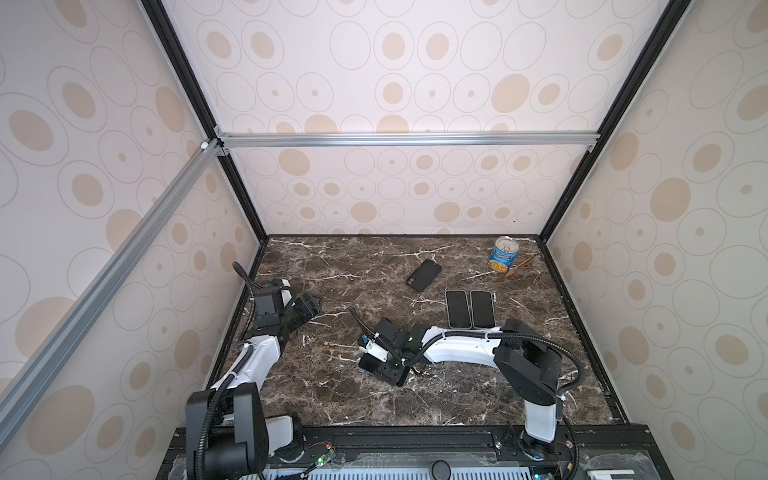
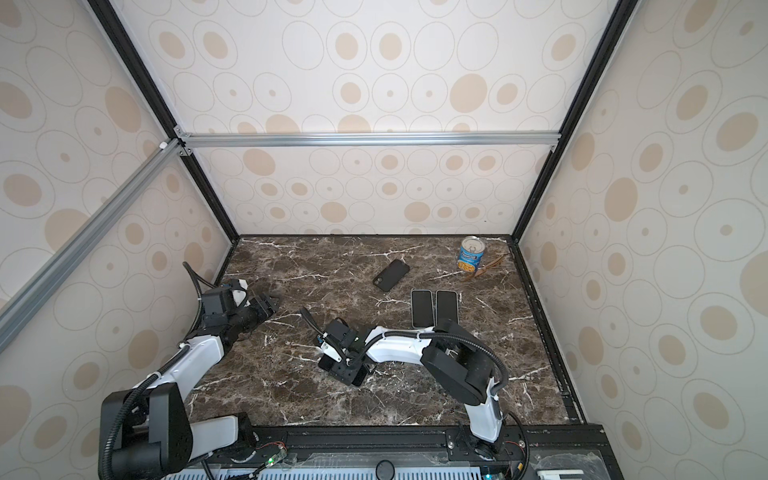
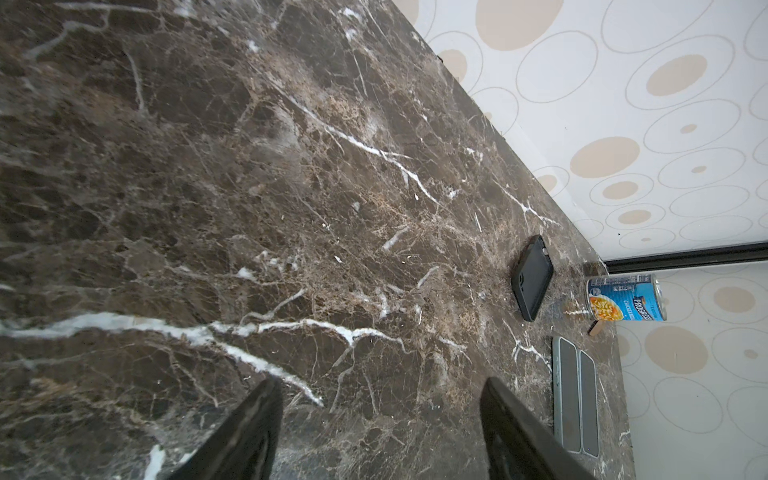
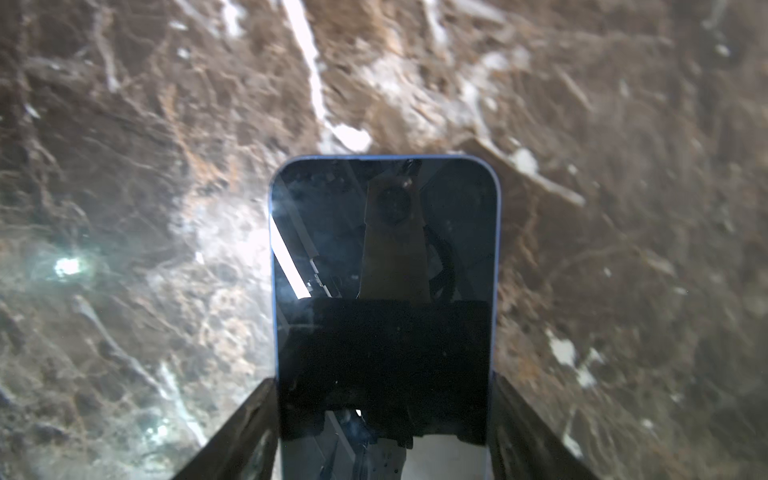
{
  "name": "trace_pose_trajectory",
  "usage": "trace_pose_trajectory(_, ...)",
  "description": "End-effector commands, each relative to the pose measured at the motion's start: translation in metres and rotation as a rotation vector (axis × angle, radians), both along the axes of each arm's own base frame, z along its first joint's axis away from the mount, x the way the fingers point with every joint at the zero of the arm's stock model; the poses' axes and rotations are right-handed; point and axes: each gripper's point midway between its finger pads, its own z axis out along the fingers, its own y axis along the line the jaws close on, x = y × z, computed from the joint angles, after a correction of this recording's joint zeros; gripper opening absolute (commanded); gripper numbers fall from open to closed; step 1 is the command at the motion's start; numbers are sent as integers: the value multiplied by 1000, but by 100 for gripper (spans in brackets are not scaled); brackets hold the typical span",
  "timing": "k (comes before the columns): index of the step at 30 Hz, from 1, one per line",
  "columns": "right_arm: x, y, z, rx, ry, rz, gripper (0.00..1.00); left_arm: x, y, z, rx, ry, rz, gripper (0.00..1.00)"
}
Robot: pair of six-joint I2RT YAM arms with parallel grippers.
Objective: Put the phone into the phone case
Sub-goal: 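Carry the blue-framed phone toward the left gripper while the left grasps its edge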
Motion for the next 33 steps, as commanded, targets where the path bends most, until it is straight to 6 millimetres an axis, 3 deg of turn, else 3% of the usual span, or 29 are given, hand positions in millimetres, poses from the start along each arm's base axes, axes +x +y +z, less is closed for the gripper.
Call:
trace_pose_trajectory(1, 5, -9, -2, 11, -25, -62, 57, 0, -16, -2, 2, 4, -64, 75)
trace_pose_trajectory(7, 17, -25, 2, 39, -77, -140, 57, -2, -42, -9, 1, 36, -156, 74)
trace_pose_trajectory(15, 27, -38, 18, 126, -159, -214, 56, -16, -108, -14, -27, 73, -405, 73)
trace_pose_trajectory(20, 30, -42, 28, 189, -202, -239, 56, -27, -135, -15, -39, 76, -504, 73)
trace_pose_trajectory(33, 32, -52, 39, 264, -245, -281, 56, -50, -177, -28, -47, 117, -637, 69)
